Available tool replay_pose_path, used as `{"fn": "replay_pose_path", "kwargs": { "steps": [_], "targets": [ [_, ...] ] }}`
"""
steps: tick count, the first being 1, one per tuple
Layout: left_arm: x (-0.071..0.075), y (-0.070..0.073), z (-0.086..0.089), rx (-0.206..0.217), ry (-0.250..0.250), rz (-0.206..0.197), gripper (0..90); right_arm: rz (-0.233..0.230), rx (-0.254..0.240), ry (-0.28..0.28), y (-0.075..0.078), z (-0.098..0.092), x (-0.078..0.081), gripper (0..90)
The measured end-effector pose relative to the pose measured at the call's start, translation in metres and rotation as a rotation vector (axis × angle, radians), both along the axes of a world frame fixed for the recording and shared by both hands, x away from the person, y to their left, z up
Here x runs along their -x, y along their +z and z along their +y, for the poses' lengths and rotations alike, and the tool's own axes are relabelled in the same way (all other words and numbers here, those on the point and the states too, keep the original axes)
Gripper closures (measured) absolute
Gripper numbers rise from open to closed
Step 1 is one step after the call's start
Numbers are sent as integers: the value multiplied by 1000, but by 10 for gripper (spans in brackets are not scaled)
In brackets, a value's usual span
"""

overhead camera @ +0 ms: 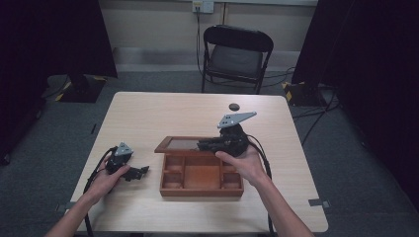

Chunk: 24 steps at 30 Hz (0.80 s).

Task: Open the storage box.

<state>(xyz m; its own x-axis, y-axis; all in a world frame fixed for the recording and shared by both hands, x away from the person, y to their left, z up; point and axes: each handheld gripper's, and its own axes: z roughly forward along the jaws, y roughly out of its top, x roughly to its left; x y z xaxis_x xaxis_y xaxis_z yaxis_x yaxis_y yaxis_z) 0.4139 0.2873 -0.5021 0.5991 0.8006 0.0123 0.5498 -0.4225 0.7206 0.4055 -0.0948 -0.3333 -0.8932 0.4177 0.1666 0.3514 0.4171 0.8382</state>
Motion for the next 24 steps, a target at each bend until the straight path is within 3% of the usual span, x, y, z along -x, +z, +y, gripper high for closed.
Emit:
{"fn": "replay_pose_path", "kwargs": {
  "steps": [24],
  "targets": [
    [0, 0, 0, 1, -3, -1, 51, 2, 1, 16, 6, 5, -9, 829]
  ]
}}
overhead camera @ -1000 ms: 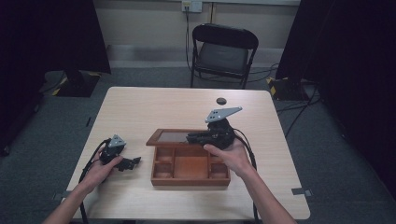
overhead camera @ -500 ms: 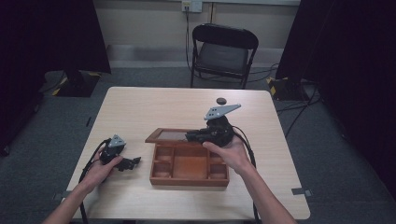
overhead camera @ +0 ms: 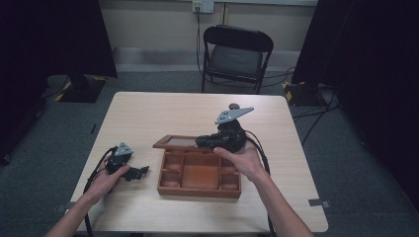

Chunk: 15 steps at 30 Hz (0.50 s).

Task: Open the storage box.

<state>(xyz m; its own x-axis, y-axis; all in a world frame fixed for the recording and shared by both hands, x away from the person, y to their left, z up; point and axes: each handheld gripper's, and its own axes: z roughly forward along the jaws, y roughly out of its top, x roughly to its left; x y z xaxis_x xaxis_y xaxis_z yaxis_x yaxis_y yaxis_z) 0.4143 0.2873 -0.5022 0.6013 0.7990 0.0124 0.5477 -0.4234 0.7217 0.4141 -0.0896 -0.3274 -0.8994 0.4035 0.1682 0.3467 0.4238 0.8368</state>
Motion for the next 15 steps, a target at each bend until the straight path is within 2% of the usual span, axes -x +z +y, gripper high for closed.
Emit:
{"fn": "replay_pose_path", "kwargs": {
  "steps": [15],
  "targets": [
    [0, 0, 0, 0, 0, 0, 50, -5, -2, 0, 2, 0, -3, 831]
  ]
}}
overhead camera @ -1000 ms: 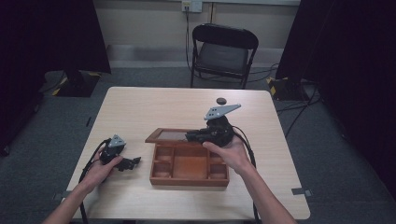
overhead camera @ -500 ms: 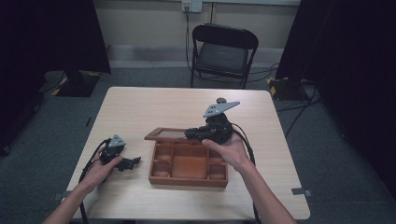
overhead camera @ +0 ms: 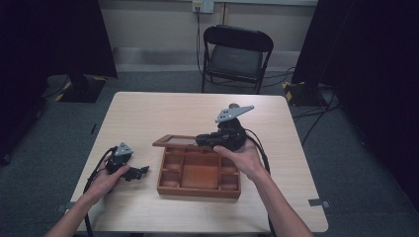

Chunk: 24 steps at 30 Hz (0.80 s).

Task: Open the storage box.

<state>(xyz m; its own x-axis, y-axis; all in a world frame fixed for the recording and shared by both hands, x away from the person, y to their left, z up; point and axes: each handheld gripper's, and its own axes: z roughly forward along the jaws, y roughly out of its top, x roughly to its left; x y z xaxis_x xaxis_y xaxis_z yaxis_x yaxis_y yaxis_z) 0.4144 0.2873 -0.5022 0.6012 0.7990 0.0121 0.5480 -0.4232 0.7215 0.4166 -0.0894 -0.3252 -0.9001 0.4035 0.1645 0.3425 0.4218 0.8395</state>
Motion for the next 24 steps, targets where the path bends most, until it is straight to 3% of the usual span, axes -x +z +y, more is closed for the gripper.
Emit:
{"fn": "replay_pose_path", "kwargs": {
  "steps": [24],
  "targets": [
    [0, 0, 0, 0, 0, 0, 50, -1, -10, -11, 5, 1, -7, 834]
  ]
}}
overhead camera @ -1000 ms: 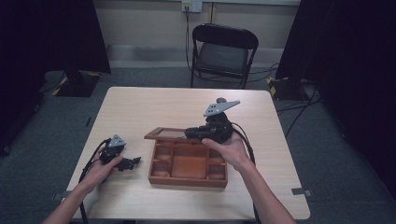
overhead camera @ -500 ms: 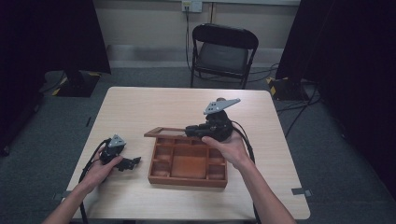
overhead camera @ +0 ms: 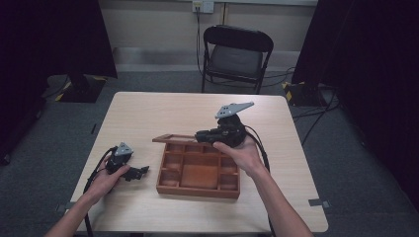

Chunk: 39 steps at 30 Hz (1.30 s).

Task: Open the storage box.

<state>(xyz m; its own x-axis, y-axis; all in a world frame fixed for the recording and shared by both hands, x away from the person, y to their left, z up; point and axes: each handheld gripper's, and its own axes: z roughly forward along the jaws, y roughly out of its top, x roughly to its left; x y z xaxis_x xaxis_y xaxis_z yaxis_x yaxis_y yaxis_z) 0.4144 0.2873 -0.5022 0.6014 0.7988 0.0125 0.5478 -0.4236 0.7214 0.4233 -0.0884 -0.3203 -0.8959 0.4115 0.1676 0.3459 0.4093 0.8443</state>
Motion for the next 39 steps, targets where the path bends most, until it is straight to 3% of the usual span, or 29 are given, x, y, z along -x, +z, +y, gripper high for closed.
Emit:
{"fn": "replay_pose_path", "kwargs": {
  "steps": [39],
  "targets": [
    [0, 0, 0, 0, 0, 0, 50, 24, -2, -10, 8, 0, -10, 837]
  ]
}}
